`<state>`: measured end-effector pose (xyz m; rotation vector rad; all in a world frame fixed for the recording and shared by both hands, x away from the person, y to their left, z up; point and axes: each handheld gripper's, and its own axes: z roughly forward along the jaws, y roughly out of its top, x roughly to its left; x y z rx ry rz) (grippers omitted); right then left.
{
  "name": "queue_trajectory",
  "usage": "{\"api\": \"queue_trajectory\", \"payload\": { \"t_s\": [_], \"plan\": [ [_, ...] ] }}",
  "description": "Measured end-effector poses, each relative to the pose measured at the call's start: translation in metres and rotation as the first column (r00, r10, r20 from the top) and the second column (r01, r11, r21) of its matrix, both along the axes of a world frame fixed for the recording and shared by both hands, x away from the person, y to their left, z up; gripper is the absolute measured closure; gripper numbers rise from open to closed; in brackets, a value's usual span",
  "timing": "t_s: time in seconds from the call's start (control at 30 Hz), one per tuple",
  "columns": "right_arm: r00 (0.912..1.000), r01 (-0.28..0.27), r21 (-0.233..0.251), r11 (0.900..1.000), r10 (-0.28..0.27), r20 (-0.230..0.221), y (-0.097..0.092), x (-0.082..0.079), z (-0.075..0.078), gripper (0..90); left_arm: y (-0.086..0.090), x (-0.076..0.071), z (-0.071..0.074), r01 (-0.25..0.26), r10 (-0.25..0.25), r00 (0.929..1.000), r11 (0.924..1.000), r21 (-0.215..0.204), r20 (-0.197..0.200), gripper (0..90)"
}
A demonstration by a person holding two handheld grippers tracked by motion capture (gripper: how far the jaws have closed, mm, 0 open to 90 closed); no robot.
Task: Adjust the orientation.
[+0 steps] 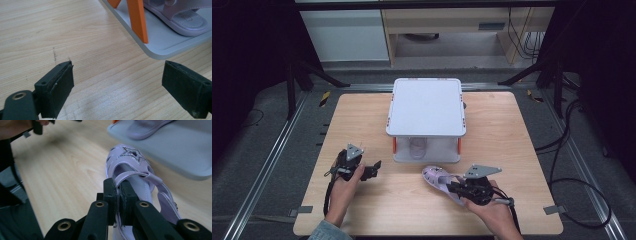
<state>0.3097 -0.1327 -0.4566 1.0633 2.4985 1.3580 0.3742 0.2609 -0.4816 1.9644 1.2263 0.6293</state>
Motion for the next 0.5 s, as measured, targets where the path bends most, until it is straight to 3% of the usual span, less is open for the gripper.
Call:
{"api": "queue_trajectory", "payload": {
  "t_s": [0.1,0.3,0.43,0.5],
  "plan": [
    [0.9987,-0.038,0.016,0.9992,0.038,-0.033,0.005,-0.003,-0.008,85.6,-0.001,0.0,-0.001,0.004,-0.004,1.0,1.0,0.003,-0.003,9.5],
    [0.9956,-0.084,-0.016,0.9963,0.083,-0.043,0.011,-0.01,-0.019,82.8,-0.001,0.0,0.0,0.004,-0.004,1.0,1.0,0.001,-0.004,9.5],
    [0.9959,-0.084,-0.014,0.9964,0.083,-0.036,0.007,-0.014,-0.017,64.0,-0.001,0.0,0.0,0.008,-0.008,1.0,1.0,-0.001,-0.005,9.5],
    [0.9956,-0.089,-0.017,0.9959,0.088,-0.03,0.005,-0.016,-0.014,62.1,-0.001,0.0,0.0,0.007,-0.007,1.0,1.0,-0.002,-0.006,9.5]
  ]
}}
